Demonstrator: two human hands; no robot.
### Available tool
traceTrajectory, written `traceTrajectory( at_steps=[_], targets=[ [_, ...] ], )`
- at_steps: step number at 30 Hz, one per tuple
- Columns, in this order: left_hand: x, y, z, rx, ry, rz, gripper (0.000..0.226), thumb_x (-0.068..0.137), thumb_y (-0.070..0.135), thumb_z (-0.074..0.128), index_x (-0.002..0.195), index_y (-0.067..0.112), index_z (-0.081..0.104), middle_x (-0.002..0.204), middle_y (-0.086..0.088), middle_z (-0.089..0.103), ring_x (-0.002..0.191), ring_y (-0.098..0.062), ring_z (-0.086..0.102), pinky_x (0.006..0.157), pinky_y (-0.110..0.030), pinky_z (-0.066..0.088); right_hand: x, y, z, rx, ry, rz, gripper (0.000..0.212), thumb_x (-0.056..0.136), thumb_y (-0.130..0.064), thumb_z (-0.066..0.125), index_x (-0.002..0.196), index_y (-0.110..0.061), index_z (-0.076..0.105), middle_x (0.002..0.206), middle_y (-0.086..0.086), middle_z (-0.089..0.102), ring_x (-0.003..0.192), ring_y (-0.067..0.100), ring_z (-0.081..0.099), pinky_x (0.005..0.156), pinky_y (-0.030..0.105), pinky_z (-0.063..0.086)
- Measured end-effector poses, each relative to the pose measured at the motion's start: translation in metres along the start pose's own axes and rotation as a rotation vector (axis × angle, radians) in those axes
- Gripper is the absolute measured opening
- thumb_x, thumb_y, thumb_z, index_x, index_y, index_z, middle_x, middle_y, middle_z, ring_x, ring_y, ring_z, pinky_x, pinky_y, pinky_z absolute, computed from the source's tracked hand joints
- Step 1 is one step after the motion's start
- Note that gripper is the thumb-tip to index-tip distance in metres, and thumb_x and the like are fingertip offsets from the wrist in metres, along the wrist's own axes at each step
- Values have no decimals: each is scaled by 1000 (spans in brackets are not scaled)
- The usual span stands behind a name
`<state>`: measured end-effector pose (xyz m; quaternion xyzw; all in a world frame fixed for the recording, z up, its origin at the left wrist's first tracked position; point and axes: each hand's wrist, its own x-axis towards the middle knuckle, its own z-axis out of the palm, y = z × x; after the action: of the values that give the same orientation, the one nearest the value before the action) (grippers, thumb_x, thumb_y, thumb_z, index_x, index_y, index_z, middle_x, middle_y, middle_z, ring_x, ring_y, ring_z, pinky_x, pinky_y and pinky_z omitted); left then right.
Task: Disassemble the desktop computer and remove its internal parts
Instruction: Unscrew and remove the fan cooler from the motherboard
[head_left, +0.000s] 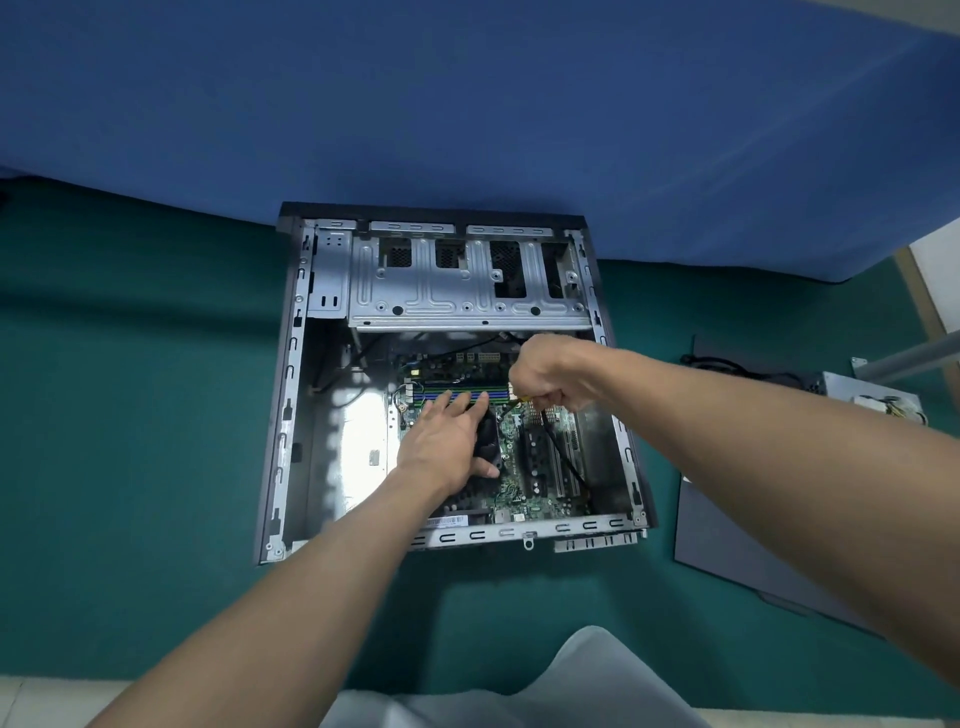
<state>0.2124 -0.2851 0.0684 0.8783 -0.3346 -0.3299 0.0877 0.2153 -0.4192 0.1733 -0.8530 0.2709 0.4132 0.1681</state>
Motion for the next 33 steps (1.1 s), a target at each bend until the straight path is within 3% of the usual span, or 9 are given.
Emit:
traceTrajectory(
  at_steps=[3, 6, 9, 14, 18, 21, 23, 28, 33],
  targets=[
    [0, 1, 0, 32, 9, -2, 102, 79, 55, 66, 154, 24, 4, 162, -3, 10, 149, -24, 2, 119, -36, 3, -6, 3, 4, -270, 169, -177, 24, 94, -8, 42, 106, -1, 62, 96, 6, 56, 78, 23, 54, 68, 29, 44],
    [0, 2, 0, 58, 9, -15, 102, 79, 57, 65, 154, 26, 3, 162, -2, 10, 149, -22, 4, 119, -35, 4, -16, 11, 4, -654, 266, -395, 16, 93, -7, 43, 78, -11, 50, 82, 5, 51, 68, 24, 48, 63, 33, 42],
    [-1, 2, -2, 77, 2, -17, 102, 79, 58, 64, 154, 26, 5, 162, -1, 11, 149, -23, 5, 119, -35, 5, -18, 12, 7, -903, 319, -604, 20, 95, -8, 42, 79, -15, 52, 67, 5, 42, 66, 25, 46, 58, 34, 40],
    [-3, 2, -8, 87, 18, -13, 101, 75, 60, 68, 154, 30, 11, 159, -4, 22, 146, -28, 17, 118, -37, 13, -2, 3, 2, -403, 196, -396, 39, 91, -33, 58, 61, -11, 48, 59, 4, 46, 51, 18, 51, 46, 23, 37],
    [-3, 5, -10, 104, 18, -26, 104, 74, 60, 68, 154, 28, 10, 158, -4, 24, 145, -28, 19, 117, -38, 16, 10, 5, -1, 227, -47, 116, 21, 97, -8, 38, 79, -3, 47, 65, 8, 53, 32, 10, 33, 34, 14, 26],
    [-4, 5, -9, 113, 18, -22, 102, 76, 61, 65, 154, 28, 9, 158, -2, 24, 145, -27, 19, 117, -37, 14, 9, 3, 2, 17, -27, 48, 19, 96, -5, 36, 78, -4, 44, 85, 13, 61, 47, 15, 41, 37, 18, 34],
    [-3, 6, -9, 125, 14, -16, 102, 76, 61, 65, 154, 27, 9, 157, -3, 25, 145, -27, 19, 118, -37, 13, 0, 0, 5, -289, 132, -137, 14, 92, -8, 43, 83, -6, 53, 97, 13, 62, 66, 21, 51, 56, 25, 44],
    [-3, 8, -10, 151, 23, -10, 97, 76, 61, 66, 153, 26, 18, 155, -4, 29, 143, -26, 23, 118, -38, 16, -12, -2, 9, -994, 295, -568, 15, 93, -14, 46, 85, -14, 58, 80, 10, 59, 68, 27, 52, 56, 33, 40],
    [-4, 8, -11, 127, 12, -16, 99, 77, 59, 66, 154, 26, 14, 157, -5, 25, 145, -26, 19, 119, -40, 15, 2, -7, -2, -265, 184, -328, 36, 89, -24, 61, 59, -9, 50, 53, 4, 52, 47, 12, 46, 41, 22, 32]
  ],
)
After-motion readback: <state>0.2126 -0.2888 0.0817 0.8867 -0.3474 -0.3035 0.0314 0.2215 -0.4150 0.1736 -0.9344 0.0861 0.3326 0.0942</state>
